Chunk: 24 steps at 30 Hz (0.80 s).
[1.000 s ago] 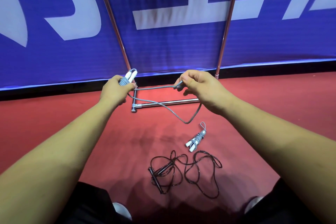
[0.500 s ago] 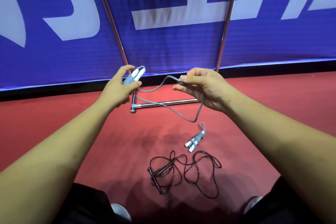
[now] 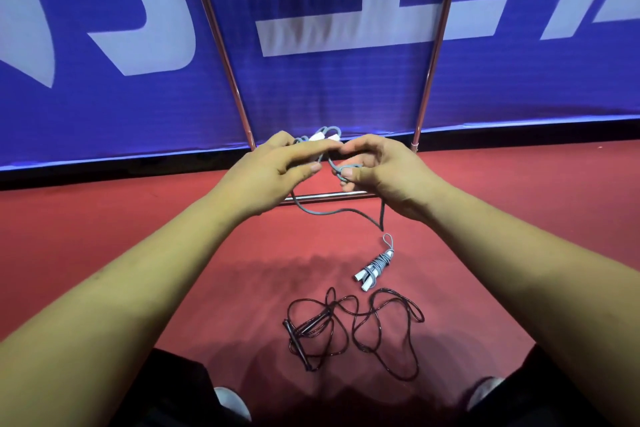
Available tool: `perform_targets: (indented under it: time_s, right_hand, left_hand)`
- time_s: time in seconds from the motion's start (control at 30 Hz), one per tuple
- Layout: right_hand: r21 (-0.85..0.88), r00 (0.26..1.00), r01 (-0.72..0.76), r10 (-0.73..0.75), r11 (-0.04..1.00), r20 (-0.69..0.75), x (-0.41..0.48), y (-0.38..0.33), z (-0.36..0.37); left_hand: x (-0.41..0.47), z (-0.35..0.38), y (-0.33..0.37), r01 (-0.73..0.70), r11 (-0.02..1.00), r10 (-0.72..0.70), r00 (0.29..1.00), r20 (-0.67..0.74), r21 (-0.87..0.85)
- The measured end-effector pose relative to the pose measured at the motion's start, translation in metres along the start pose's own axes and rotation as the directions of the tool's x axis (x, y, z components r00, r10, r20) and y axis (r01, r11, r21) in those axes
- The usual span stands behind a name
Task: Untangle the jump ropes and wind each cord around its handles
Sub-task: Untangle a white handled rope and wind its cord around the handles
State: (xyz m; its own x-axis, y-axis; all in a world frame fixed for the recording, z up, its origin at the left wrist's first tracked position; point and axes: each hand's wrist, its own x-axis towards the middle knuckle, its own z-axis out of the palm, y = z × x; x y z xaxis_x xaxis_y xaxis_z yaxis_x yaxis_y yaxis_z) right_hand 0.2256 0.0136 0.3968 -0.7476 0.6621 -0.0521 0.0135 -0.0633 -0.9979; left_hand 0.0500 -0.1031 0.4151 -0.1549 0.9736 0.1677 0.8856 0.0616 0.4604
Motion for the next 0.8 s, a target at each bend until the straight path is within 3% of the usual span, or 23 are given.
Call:
perform_targets:
  time_s: [0.07, 0.17, 0.33, 0.53, 0.67, 0.8]
  right_hand:
    - [0.048, 1.0, 0.01, -0.01, 0.999, -0.014, 0.0, 0.0, 0.003]
    - [-0.012, 0.999, 0.054, -0.054, 0.998, -0.01, 0.0, -0.003, 0.008]
    - [-0.047, 0.994, 0.104, -0.105, 0.993, -0.02, 0.001, -0.004, 0.01]
    - [-0.13, 0.997, -0.044, 0.036, 0.99, -0.064, 0.004, -0.001, 0.007]
    - [0.014, 0.998, -0.047, 0.048, 0.999, -0.035, 0.005, -0.003, 0.006]
    - [0.222, 0.998, -0.058, 0.058, 0.973, 0.007, 0.007, 0.0, 0.006]
  left_hand:
    - [0.001, 0.004, 0.002, 0.015, 0.999, -0.014, 0.999, -0.034, 0.04]
    - [0.001, 0.009, 0.002, 0.042, 0.995, -0.037, 0.998, -0.056, 0.092]
    - [-0.001, 0.004, -0.001, 0.013, 0.998, -0.016, 0.999, -0.041, -0.056]
    - [0.0, 0.013, 0.001, 0.037, 0.988, -0.06, 0.988, -0.143, -0.152]
    - [0.002, 0.014, 0.004, 0.125, 0.958, -0.171, 0.971, -0.165, -0.258]
    - [0.003, 0.012, 0.007, 0.224, 0.904, -0.273, 0.958, -0.086, -0.365]
